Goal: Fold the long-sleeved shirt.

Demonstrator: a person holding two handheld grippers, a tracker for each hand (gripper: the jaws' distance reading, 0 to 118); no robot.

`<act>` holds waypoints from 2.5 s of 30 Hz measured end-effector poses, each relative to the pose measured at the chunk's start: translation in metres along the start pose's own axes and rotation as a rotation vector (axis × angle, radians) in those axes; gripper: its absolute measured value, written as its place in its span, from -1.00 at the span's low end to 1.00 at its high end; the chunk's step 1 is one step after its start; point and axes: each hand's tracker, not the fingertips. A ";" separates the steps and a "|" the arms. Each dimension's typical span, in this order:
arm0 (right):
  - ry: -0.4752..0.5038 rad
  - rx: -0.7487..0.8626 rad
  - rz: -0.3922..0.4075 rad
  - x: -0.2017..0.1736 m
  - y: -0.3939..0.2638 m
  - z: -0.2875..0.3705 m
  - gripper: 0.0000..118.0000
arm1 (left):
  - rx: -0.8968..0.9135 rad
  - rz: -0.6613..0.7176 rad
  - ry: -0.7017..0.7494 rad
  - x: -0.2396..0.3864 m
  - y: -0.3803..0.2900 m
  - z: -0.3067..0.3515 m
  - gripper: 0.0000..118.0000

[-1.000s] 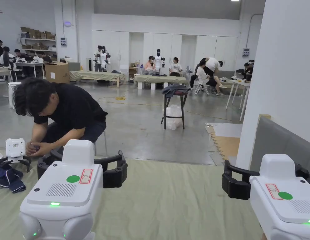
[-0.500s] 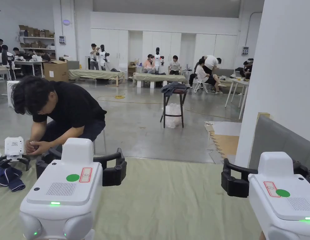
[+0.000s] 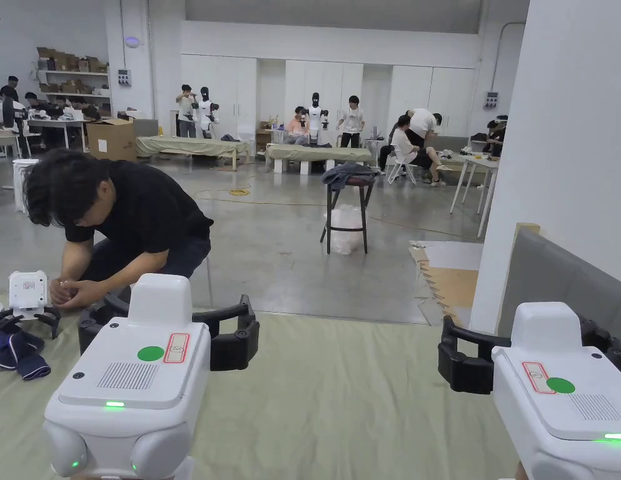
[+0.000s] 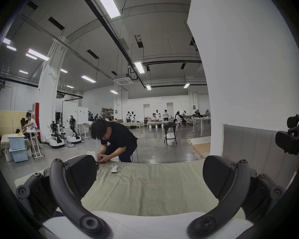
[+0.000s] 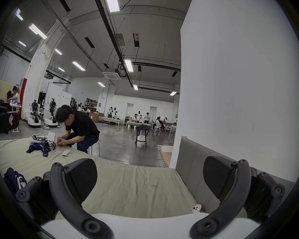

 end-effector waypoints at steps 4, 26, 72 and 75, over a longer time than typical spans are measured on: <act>-0.004 0.006 0.010 -0.003 0.001 0.002 1.00 | -0.003 -0.001 0.001 0.000 0.000 0.000 0.88; -0.028 0.033 0.066 -0.013 -0.004 0.006 0.17 | 0.001 -0.037 -0.015 0.008 -0.002 0.007 0.42; 0.806 -0.329 0.081 -0.387 -0.128 0.061 -1.00 | -0.768 0.242 0.477 -0.290 -0.247 0.051 0.82; 0.789 -0.348 0.092 -0.391 -0.142 0.051 -1.00 | -0.775 0.234 0.493 -0.306 -0.266 0.029 0.84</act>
